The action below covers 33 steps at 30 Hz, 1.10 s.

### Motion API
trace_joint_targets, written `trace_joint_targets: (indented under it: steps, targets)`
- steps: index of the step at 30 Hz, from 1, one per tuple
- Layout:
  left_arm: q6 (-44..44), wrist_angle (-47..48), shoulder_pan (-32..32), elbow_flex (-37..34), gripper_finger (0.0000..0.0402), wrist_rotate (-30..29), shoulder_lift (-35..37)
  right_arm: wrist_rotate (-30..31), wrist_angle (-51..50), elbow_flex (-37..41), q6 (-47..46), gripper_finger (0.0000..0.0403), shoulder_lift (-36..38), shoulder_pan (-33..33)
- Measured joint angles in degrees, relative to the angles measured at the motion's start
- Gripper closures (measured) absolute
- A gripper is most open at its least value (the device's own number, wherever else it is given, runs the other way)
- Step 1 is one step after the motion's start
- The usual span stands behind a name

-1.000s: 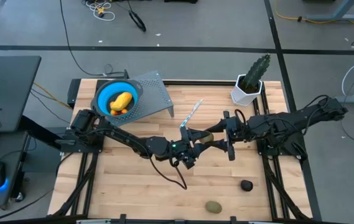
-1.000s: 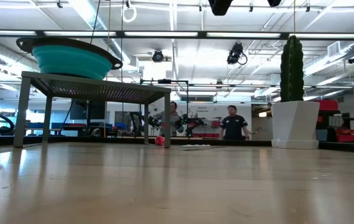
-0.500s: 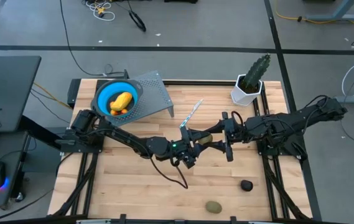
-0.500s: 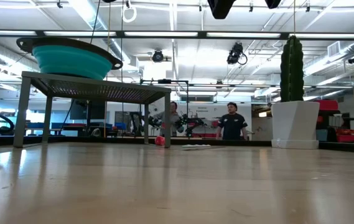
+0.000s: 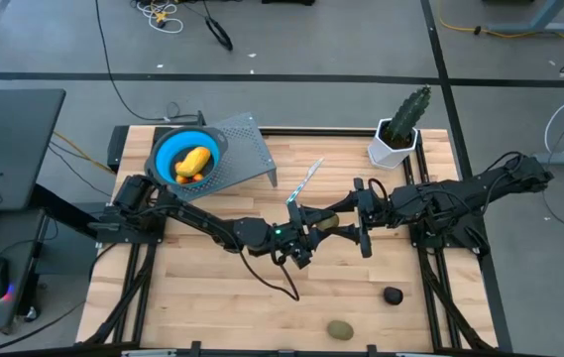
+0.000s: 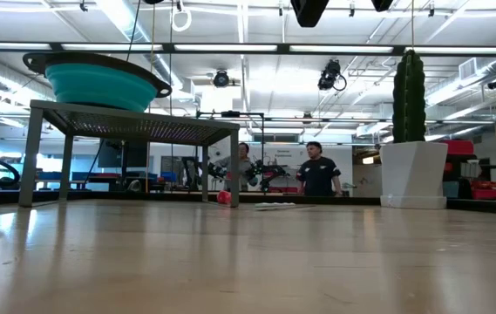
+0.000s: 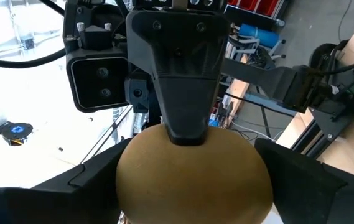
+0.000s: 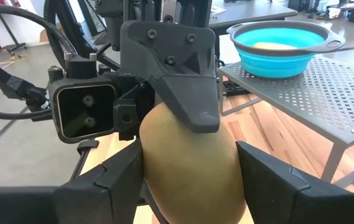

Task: Pick & Place Fruit
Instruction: Put the top brown kiwi into the blue strainer bowl

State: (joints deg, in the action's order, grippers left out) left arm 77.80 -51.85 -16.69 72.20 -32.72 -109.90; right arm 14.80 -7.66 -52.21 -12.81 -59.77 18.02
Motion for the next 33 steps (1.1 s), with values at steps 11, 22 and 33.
trace_joint_targets:
  steps: [11,22,33]
  targets:
    - [-3.6,0.5,-0.1,0.0,0.0074,-0.5,0.0,0.2,-0.6,-0.1,4.3,0.0123,0.3,0.0]
    - [-20.3,-0.1,0.9,0.0,0.0074,-6.4,0.0,0.2,-5.7,-0.1,4.9,0.0116,7.2,0.1]
    - [-36.9,10.6,5.8,0.0,0.0074,-8.3,2.4,2.7,-22.2,-0.1,0.5,0.0116,10.4,0.1]
